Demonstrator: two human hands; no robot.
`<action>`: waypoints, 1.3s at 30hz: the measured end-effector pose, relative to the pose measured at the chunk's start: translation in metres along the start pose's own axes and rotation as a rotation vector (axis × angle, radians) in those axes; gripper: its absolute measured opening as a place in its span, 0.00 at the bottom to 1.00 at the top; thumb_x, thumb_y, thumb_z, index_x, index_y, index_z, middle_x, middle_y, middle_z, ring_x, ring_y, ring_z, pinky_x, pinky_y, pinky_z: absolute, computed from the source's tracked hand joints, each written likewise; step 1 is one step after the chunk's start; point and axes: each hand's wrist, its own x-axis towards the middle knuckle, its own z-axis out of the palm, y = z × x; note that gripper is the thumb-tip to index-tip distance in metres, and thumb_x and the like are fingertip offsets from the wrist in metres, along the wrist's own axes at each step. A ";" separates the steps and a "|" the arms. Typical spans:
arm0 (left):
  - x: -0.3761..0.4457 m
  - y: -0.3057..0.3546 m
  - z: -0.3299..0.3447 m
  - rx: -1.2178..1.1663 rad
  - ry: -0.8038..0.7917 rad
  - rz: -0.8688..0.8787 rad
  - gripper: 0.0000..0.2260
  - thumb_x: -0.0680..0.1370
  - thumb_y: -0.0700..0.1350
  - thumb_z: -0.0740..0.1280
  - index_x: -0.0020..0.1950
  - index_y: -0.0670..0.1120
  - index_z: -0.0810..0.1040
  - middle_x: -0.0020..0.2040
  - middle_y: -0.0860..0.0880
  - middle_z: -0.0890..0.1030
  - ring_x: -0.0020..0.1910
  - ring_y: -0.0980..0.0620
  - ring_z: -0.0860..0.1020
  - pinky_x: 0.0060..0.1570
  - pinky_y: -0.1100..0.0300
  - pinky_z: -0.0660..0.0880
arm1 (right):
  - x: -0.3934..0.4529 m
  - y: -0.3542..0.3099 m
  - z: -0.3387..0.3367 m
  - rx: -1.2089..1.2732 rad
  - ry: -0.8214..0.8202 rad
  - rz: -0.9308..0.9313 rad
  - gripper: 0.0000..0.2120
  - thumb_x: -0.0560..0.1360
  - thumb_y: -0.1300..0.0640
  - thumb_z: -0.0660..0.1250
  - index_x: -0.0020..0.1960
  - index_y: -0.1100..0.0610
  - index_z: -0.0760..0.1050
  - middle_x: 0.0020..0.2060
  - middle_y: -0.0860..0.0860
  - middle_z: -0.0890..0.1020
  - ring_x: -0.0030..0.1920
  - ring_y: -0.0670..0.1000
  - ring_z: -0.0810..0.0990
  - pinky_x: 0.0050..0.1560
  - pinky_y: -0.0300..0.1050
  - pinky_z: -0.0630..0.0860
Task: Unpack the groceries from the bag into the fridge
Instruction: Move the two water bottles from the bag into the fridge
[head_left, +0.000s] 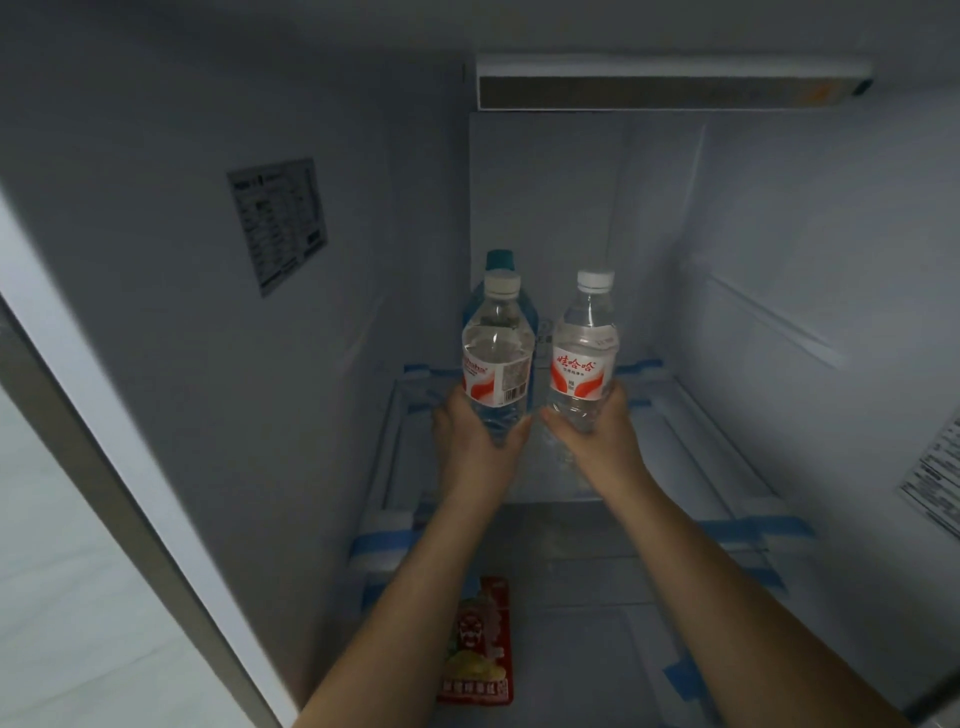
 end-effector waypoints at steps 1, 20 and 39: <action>0.003 0.000 0.000 -0.001 -0.004 0.001 0.34 0.67 0.55 0.77 0.68 0.48 0.69 0.62 0.48 0.74 0.63 0.48 0.73 0.60 0.47 0.75 | 0.004 0.001 0.000 -0.015 -0.003 0.003 0.31 0.69 0.59 0.76 0.65 0.55 0.64 0.56 0.48 0.77 0.50 0.40 0.77 0.41 0.27 0.72; 0.019 -0.009 -0.002 0.012 -0.081 -0.011 0.34 0.62 0.56 0.77 0.65 0.50 0.71 0.58 0.49 0.79 0.57 0.49 0.79 0.54 0.48 0.79 | 0.005 -0.017 -0.015 -0.285 -0.149 0.120 0.30 0.68 0.52 0.77 0.65 0.54 0.68 0.56 0.49 0.79 0.54 0.49 0.79 0.46 0.37 0.74; -0.092 -0.032 -0.062 0.685 -0.213 0.639 0.29 0.78 0.61 0.58 0.71 0.44 0.71 0.68 0.44 0.76 0.68 0.45 0.73 0.66 0.42 0.70 | -0.122 -0.015 -0.024 -1.064 -0.109 -0.177 0.29 0.79 0.44 0.45 0.72 0.59 0.66 0.67 0.60 0.73 0.68 0.60 0.71 0.69 0.55 0.64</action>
